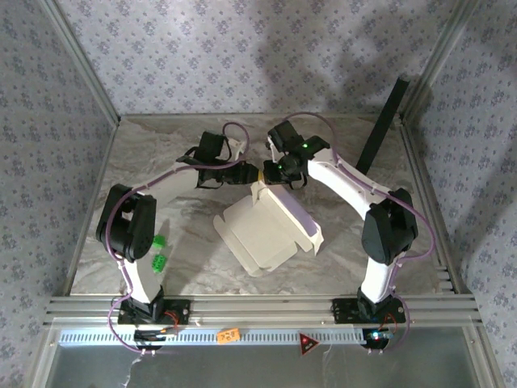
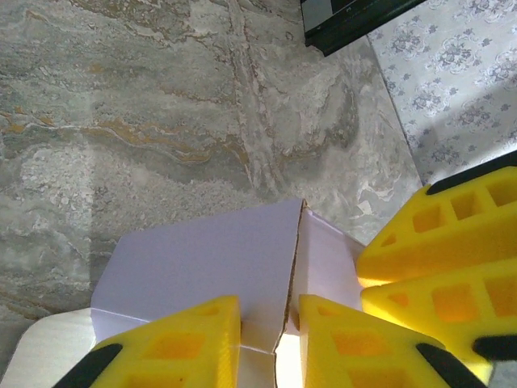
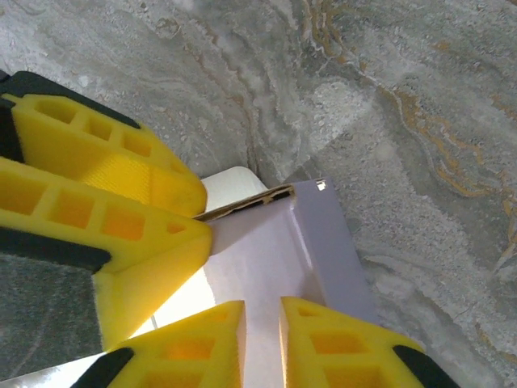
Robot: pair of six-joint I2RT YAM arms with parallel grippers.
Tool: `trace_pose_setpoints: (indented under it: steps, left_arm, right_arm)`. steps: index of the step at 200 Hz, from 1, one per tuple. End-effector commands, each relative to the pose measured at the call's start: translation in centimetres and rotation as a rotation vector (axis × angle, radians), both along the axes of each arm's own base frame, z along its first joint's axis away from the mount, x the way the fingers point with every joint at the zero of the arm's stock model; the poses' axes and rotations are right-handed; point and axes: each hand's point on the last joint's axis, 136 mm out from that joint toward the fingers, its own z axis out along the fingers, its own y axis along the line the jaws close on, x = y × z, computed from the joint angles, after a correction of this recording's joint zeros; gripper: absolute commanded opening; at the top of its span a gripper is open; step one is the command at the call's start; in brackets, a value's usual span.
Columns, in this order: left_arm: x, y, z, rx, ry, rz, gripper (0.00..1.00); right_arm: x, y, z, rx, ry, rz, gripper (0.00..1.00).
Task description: Fold the paper box
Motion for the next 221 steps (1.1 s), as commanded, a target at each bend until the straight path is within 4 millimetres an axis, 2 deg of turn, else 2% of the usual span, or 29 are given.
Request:
trace_pose_setpoints:
  steps: [1, 24, 46, 71, 99, 126, 198, 221]
  left_arm:
    - [-1.6, -0.1, -2.6, 0.067, 0.085, -0.026, 0.25]
    - [-1.6, -0.1, -2.7, 0.068, 0.086, -0.025, 0.25]
    - [-1.6, -0.1, -2.7, 0.068, 0.086, -0.024, 0.25]
    - [-1.5, -0.1, -2.7, 0.066, 0.083, -0.024, 0.25]
    - [-1.5, -0.1, -2.7, 0.067, 0.082, -0.023, 0.25]
    - [-1.5, -0.1, -2.6, 0.066, 0.080, -0.023, 0.25]
    - [-1.4, -0.1, -2.2, 0.061, 0.065, -0.023, 0.25]
    - [-1.3, 0.2, -1.1, 0.059, 0.018, -0.024, 0.31]
  right_arm:
    - [-0.9, 0.3, 1.7, 0.010, 0.012, 0.017, 0.23]
    - [-1.0, -0.2, 3.3, 0.015, -0.011, 0.023, 0.27]
    - [-1.1, -1.6, 3.6, 0.002, -0.015, 0.018, 0.30]
    - [-1.6, -3.2, 2.7, 0.013, 0.019, 0.021, 0.33]
    - [-3.0, -3.9, 1.5, 0.077, 0.084, 0.067, 0.34]
    - [-3.9, -4.3, 0.5, 0.127, 0.118, 0.091, 0.32]
    - [-3.9, -4.9, -1.1, 0.155, 0.145, 0.081, 0.18]
    - [-3.9, -5.1, -1.5, 0.151, 0.150, 0.074, 0.17]
